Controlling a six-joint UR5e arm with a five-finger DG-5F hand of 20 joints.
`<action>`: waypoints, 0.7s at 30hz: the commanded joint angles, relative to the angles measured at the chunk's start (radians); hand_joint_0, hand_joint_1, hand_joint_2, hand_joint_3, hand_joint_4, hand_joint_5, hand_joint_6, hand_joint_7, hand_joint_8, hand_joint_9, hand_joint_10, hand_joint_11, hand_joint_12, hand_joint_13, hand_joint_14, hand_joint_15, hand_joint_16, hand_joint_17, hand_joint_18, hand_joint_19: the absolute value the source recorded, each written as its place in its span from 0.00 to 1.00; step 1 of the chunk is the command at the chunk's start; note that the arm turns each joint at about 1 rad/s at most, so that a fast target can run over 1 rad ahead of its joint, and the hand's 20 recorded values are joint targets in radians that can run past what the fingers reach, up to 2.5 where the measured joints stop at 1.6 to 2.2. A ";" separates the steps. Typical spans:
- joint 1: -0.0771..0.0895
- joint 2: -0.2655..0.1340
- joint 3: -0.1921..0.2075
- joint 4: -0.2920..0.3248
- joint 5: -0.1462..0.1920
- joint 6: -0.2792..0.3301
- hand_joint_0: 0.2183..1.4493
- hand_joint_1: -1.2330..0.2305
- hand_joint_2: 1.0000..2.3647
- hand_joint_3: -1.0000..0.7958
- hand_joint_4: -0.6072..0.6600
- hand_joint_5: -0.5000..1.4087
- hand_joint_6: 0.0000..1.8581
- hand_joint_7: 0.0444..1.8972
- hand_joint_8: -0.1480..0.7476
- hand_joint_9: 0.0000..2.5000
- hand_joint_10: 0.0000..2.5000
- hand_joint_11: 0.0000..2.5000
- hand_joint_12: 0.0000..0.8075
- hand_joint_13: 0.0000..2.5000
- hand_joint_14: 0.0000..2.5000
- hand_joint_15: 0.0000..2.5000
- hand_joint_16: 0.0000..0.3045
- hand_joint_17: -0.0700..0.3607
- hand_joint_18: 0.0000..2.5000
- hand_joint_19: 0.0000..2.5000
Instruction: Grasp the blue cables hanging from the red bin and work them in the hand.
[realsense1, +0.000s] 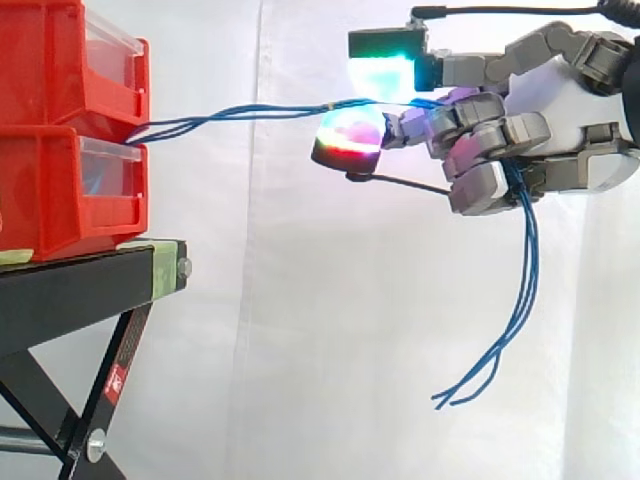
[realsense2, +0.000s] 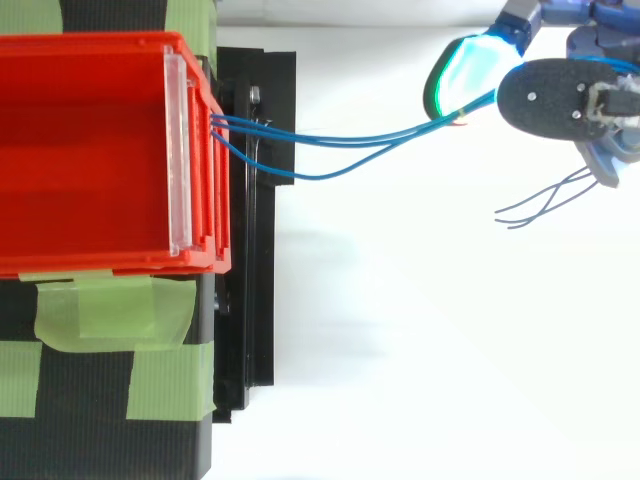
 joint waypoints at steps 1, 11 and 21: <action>0.003 0.000 0.000 0.001 0.001 -0.001 0.63 0.46 0.02 0.39 0.67 0.41 0.07 0.65 0.57 0.24 1.00 1.00 0.49 0.42 0.94 0.55 0.17 0.43 0.51 0.56; 0.006 0.000 0.000 0.001 -0.001 0.000 0.56 0.47 0.01 0.20 0.67 0.42 0.02 0.68 0.61 0.22 1.00 1.00 0.51 0.39 1.00 0.57 0.17 0.43 0.52 0.56; 0.015 0.000 0.000 -0.024 -0.056 0.002 0.56 0.46 0.01 0.18 0.69 0.43 0.04 0.66 0.64 0.23 1.00 1.00 0.53 0.36 1.00 0.60 0.15 0.41 0.56 0.65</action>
